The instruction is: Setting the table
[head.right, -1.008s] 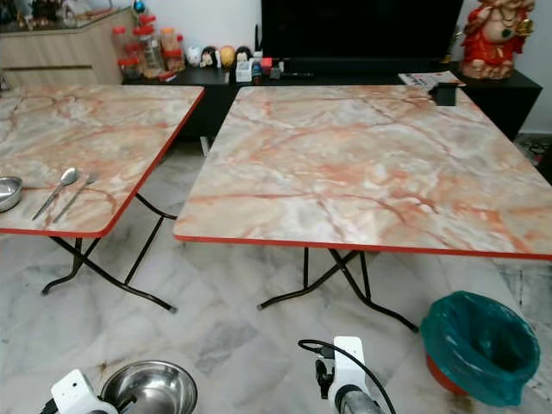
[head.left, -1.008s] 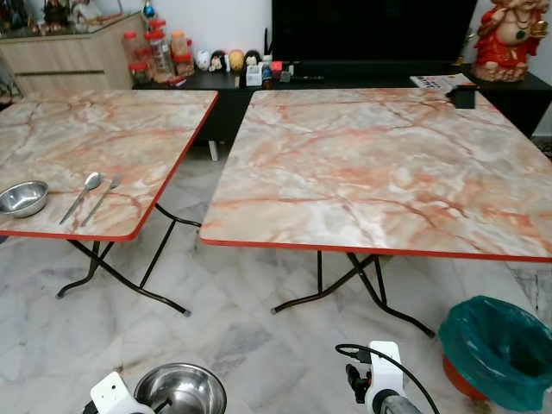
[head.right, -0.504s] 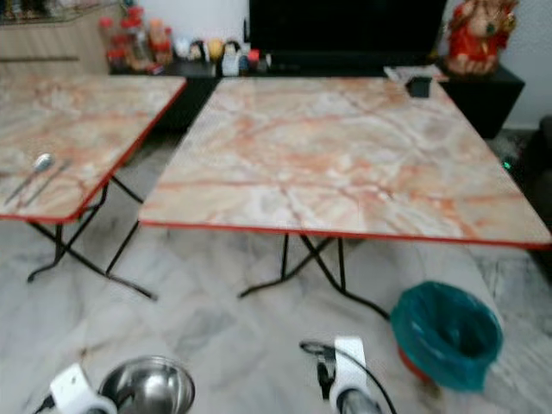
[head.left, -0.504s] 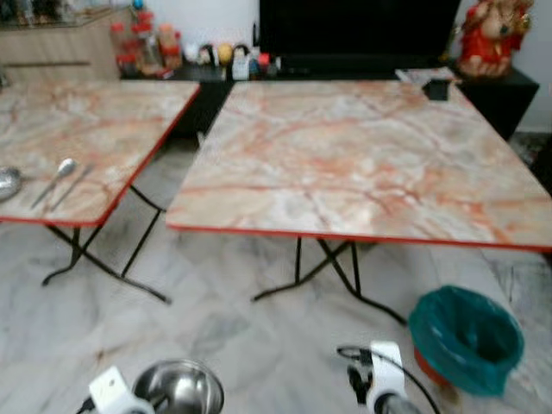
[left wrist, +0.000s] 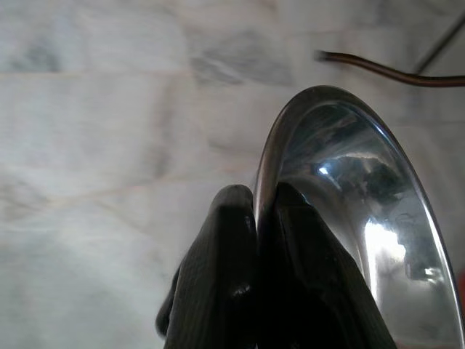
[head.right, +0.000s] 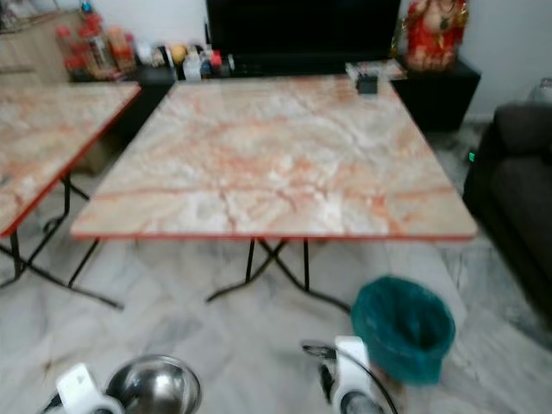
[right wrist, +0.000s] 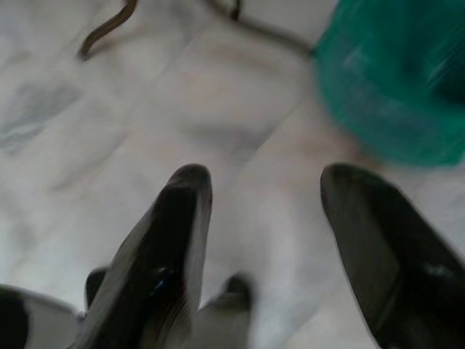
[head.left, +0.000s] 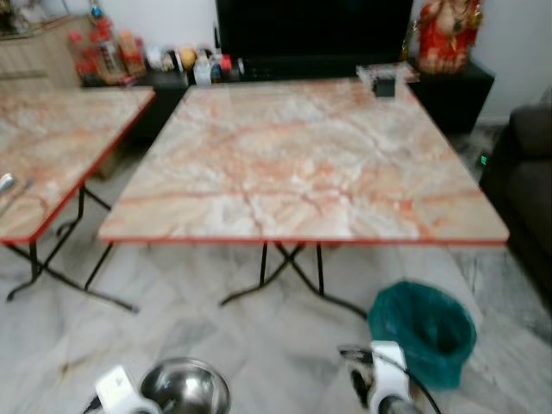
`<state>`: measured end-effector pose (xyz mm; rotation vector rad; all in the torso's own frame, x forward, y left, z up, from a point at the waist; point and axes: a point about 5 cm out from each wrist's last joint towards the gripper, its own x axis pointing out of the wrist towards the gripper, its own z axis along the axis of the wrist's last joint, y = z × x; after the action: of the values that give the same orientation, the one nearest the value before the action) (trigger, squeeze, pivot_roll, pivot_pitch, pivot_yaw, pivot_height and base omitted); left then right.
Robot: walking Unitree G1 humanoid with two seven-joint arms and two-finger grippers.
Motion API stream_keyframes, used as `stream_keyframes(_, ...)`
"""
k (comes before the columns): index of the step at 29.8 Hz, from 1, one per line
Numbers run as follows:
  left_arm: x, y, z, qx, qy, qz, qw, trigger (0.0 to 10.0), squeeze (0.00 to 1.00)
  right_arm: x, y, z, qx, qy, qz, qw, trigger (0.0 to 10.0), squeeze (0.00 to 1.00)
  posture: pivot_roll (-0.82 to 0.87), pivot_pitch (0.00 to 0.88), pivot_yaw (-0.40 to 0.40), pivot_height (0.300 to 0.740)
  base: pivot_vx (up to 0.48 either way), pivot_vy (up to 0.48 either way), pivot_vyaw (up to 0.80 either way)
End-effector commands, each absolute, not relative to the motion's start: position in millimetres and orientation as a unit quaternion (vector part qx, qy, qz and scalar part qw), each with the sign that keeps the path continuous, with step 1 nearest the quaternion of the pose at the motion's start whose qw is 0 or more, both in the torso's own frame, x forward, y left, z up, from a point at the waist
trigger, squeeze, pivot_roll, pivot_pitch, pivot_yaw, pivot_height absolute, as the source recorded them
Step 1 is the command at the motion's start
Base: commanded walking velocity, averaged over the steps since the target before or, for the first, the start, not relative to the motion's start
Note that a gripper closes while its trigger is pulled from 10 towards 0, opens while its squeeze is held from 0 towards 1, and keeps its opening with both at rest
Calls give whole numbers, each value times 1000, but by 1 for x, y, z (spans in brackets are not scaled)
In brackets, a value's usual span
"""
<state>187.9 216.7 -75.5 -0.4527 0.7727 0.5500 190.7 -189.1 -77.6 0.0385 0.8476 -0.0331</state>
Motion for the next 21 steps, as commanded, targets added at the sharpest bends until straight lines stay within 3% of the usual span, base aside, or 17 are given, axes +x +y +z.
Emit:
stream_keyframes(1,189,228,-72,-195,360,259,875,10000,0,199,-175,-75,28,399,-2,916,10000,0,-19,0,39,719,255,-368,0)
stream_keyframes(16,180,231,-75,-167,367,238,883,10000,0,196,-173,-76,26,402,-1,915,10000,0,-10,0,43,719,33,-46,0)
stream_keyframes(20,184,247,-66,-151,325,284,889,10000,0,198,-173,-75,28,400,-1,916,10000,0,16,0,28,719,0,0,0)
stream_keyframes(21,190,260,-55,-141,276,320,895,10000,0,199,-172,-75,29,400,-2,916,10000,0,30,0,21,719,0,0,0)
